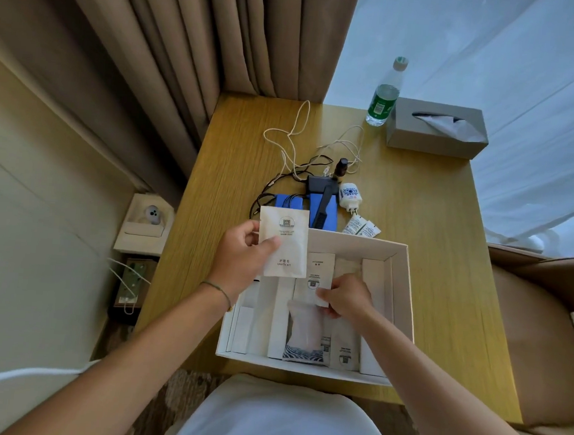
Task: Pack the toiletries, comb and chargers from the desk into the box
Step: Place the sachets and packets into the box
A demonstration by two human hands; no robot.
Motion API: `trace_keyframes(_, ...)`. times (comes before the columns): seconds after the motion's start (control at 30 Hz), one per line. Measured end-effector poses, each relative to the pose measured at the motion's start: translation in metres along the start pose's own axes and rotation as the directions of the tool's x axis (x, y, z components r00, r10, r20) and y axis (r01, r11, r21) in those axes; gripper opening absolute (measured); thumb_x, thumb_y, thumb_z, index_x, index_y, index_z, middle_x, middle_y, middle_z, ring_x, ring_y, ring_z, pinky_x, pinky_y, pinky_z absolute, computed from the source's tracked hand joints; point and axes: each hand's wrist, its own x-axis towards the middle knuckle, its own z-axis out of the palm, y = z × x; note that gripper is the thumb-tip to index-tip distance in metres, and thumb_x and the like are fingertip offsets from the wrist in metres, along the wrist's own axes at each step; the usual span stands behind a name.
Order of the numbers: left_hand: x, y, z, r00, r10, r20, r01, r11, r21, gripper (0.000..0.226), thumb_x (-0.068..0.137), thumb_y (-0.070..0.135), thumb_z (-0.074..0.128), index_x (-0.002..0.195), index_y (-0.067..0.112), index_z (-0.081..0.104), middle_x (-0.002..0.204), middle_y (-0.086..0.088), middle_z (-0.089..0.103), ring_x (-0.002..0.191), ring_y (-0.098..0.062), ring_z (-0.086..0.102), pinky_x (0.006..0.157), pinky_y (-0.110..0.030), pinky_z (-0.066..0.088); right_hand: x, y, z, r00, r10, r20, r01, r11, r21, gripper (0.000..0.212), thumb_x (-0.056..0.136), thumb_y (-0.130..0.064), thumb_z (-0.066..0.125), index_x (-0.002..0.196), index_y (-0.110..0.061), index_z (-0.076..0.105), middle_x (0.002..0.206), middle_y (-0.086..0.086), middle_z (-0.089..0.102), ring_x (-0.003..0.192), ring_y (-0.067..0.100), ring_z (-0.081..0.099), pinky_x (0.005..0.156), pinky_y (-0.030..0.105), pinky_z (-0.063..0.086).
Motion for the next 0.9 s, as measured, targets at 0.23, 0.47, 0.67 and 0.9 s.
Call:
trace_keyframes(0.23,-0.007,-0.016,0.009,0.999,-0.026,0.028,0.023,0.994,0.111,0.021,0.09,0.006,0.069,0.09,0.027,0.067,0.089,0.009,0.076,0.078,-0.004,0.074,0.061,-0.023,0.06,-0.008,-0.008,-0.002,0.968,-0.215,-0.129,0.135,0.88,-0.455,0.03,0.087,-0.044,0.07,0.099,-0.017,0.069,0.094,0.003,0.072,0.081,0.023,0.065,0.063,0.029,0.046)
trace_keyframes(0.47,-0.005,-0.033,0.04,0.989,-0.118,0.091,0.091,0.96,0.263,0.017,0.089,0.008,0.066,0.099,0.023,0.066,0.101,0.001,0.074,0.09,-0.011,0.07,0.068,-0.026,0.058,-0.033,-0.024,-0.06,0.889,-0.332,-0.316,0.217,0.912,-0.349,0.04,0.09,-0.023,0.059,0.055,-0.003,0.053,0.049,0.005,0.055,0.044,0.021,0.046,0.044,0.029,0.04)
trace_keyframes(0.67,0.003,-0.06,0.083,0.973,-0.201,0.114,0.131,0.887,0.442,0.014,0.083,0.012,0.067,0.092,0.023,0.069,0.096,-0.003,0.075,0.088,-0.021,0.07,0.078,-0.038,0.061,-0.053,-0.036,-0.097,0.868,-0.328,-0.373,0.279,0.943,-0.181,0.024,0.09,-0.018,0.056,0.082,-0.009,0.076,0.065,0.005,0.071,0.064,0.025,0.069,0.065,0.044,0.061)
trace_keyframes(0.9,0.025,-0.082,0.118,0.978,-0.2,0.057,0.136,0.822,0.553,0.014,0.082,0.017,0.071,0.095,0.021,0.077,0.085,0.003,0.073,0.088,-0.019,0.068,0.073,-0.021,0.045,-0.056,-0.028,-0.109,0.878,-0.309,-0.366,0.287,0.951,-0.114,0.021,0.089,-0.019,0.058,0.078,-0.01,0.074,0.065,0.006,0.071,0.065,0.027,0.069,0.066,0.047,0.06)
